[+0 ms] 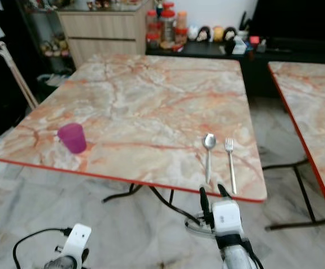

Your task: Setting the table

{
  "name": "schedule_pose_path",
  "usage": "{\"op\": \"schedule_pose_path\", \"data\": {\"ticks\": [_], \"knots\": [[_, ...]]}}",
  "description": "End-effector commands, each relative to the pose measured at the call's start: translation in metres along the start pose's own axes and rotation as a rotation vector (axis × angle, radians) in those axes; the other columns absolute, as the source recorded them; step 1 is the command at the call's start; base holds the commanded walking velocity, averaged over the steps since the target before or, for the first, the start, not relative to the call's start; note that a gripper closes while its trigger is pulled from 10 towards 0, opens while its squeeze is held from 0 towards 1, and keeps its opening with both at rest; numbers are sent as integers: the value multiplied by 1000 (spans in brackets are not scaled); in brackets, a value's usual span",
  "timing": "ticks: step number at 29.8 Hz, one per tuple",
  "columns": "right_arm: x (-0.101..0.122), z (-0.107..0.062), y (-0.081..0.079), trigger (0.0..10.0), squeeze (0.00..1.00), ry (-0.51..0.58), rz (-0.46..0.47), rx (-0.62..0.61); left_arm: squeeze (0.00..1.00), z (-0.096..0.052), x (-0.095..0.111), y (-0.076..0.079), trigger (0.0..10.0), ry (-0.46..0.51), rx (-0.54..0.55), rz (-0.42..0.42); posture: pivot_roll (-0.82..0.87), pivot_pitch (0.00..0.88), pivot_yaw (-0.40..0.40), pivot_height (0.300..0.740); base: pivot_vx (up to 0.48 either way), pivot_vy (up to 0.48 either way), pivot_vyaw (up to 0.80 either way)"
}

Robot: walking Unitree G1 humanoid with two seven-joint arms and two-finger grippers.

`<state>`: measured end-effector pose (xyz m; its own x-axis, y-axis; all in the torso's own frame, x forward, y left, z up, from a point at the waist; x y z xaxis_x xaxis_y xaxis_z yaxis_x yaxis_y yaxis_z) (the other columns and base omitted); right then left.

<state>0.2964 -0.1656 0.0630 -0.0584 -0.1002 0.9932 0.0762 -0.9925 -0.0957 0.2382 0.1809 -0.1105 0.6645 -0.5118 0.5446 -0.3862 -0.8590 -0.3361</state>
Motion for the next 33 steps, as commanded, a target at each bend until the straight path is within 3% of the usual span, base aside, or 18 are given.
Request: {"op": "schedule_pose_path", "data": {"ticks": [1,4,9,19,33], "knots": [[-5,7,8,10000,0,-28,38,-58,0,0,-3,-2,10000,-13,11,-7,-62,0,29,728,0,0,0],[3,26,5,10000,0,-17,126,-82,0,0,-2,-2,10000,-9,15,-12,-54,0,24,728,80,0,-169],[8,37,-5,10000,0,-11,145,-55,0,-1,-4,-4,10000,-13,23,-19,-43,0,13,728,244,0,-306],[-1,37,-18,10000,0,-36,181,-39,0,-1,-7,-5,10000,-19,25,-15,-37,0,14,728,250,0,0],[-4,35,-21,10000,0,-40,205,-51,0,0,-3,-7,10000,-12,31,-10,-39,0,15,728,279,0,0]]}}
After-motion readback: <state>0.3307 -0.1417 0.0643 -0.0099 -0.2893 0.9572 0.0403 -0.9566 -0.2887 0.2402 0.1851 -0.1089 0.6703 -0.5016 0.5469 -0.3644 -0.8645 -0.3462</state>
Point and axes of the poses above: a point about 5 cm out from each wrist's last joint towards the gripper, its own z axis pointing out of the wrist towards the gripper, its own x axis along the axis of the wrist's last joint, y = z × x, the point moved 5 cm from there along z, pointing out of the wrist towards the gripper, and after that the axes turned 14 degrees about z, right-handed, at the moved point
